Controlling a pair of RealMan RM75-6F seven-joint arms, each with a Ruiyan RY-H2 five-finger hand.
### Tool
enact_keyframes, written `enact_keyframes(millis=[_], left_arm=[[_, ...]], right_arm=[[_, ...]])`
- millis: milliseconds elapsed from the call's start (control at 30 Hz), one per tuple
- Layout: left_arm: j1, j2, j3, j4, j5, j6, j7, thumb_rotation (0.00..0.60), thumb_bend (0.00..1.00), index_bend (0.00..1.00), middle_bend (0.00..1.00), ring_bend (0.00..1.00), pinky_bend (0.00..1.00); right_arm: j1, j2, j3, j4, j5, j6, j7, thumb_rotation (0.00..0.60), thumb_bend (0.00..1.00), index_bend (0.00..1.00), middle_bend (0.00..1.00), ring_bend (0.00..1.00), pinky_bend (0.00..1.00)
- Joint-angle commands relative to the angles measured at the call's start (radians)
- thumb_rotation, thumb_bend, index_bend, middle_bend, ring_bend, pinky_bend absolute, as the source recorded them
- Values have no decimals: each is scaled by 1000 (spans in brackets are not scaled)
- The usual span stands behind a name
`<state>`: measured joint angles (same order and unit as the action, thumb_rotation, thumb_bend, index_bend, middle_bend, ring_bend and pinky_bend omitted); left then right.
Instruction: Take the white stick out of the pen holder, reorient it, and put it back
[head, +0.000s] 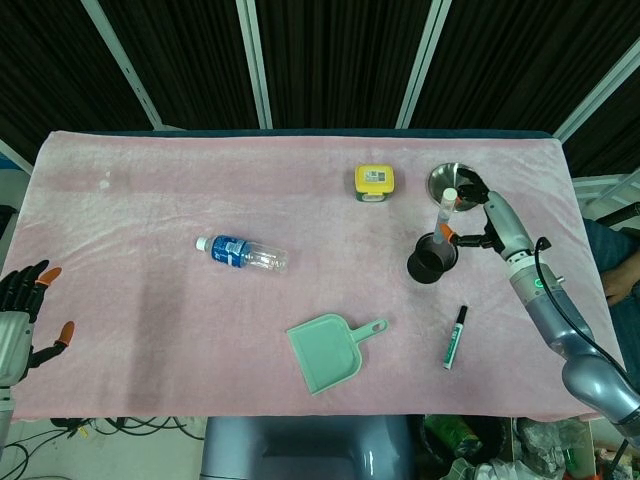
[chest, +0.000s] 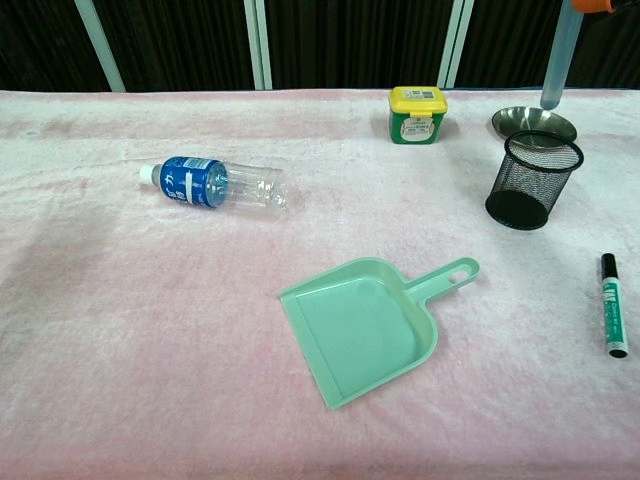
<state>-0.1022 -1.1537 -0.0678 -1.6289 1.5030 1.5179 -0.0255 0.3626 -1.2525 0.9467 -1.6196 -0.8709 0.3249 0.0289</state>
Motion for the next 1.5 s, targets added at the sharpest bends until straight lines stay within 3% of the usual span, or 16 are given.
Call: enact_keyframes(millis=[33,433,800,1267,1500], left_arm=[[0,0,0,0,1,0,0,600,377,117,44,0,10],[0,-1,0,1,0,1,3,600,377,117,44,0,9],[-1,-2,0,2,0,-2,5,600,377,117,44,0,10],[0,-1,-1,2,-1,1,5,600,377,117,43,0,10],[-1,-1,-1,2,-1,-2,5,600,377,117,43,0,10]], right_arm=[[21,21,-39,15,-1,4,38,600,323,715,43,139,163],[96,38,-173,73,-33,41,153,600,325,715,43,139,163],[144,39,-261,130,-54,70,228,600,329,715,43,139,163],[216,-52,-411,247,-113,130,280,600,336,715,43,139,163],[241,-76,-452,277,-138,158,311,600,336,715,43,139,163]])
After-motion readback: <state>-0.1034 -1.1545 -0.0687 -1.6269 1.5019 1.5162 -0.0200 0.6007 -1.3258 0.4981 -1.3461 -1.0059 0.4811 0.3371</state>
